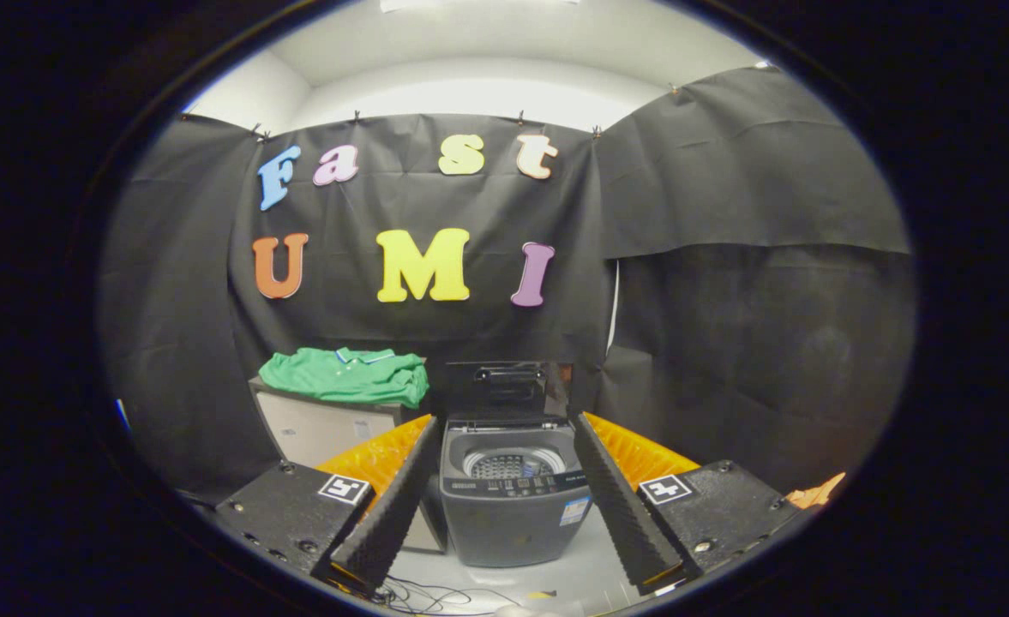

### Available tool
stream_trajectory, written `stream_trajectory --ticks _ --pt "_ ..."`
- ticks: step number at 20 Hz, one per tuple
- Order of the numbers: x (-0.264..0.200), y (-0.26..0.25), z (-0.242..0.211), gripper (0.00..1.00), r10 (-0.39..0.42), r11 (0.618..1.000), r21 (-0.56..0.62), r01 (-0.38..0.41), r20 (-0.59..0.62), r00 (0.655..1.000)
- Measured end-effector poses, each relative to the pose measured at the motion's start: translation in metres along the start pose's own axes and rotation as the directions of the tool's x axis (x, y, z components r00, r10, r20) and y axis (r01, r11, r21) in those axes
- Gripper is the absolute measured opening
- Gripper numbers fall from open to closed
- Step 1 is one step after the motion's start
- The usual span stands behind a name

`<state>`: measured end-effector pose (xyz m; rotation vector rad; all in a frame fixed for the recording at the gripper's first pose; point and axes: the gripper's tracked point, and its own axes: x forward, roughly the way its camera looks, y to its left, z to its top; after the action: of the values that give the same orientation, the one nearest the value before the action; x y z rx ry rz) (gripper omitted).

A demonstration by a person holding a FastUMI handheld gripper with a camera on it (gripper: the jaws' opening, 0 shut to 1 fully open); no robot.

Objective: Put the clothes into the washing machine and then close the washing machine lid.

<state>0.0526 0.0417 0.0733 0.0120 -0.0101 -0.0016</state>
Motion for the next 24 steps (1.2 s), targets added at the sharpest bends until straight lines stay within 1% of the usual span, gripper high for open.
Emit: stream_trajectory --ticks 6,10,14,18,21,24 --pt "0.077 0.063 0.049 0.99 0.066 0.997 0.031 -0.065 -0.018 0.998" --pt "0.138 0.127 0.073 0.99 0.133 0.990 0.049 -0.131 -0.049 0.990" --pt "0.201 0.199 0.083 0.99 0.208 0.978 0.042 -0.204 -0.105 0.973" --pt "0.259 0.262 0.075 0.99 0.248 0.968 0.017 -0.249 -0.162 0.955" --pt "0.292 0.308 0.054 0.99 0.277 0.960 0.023 -0.280 -0.233 0.932" --pt "0.326 0.341 0.022 0.99 0.275 0.959 0.017 -0.283 -0.308 0.911"
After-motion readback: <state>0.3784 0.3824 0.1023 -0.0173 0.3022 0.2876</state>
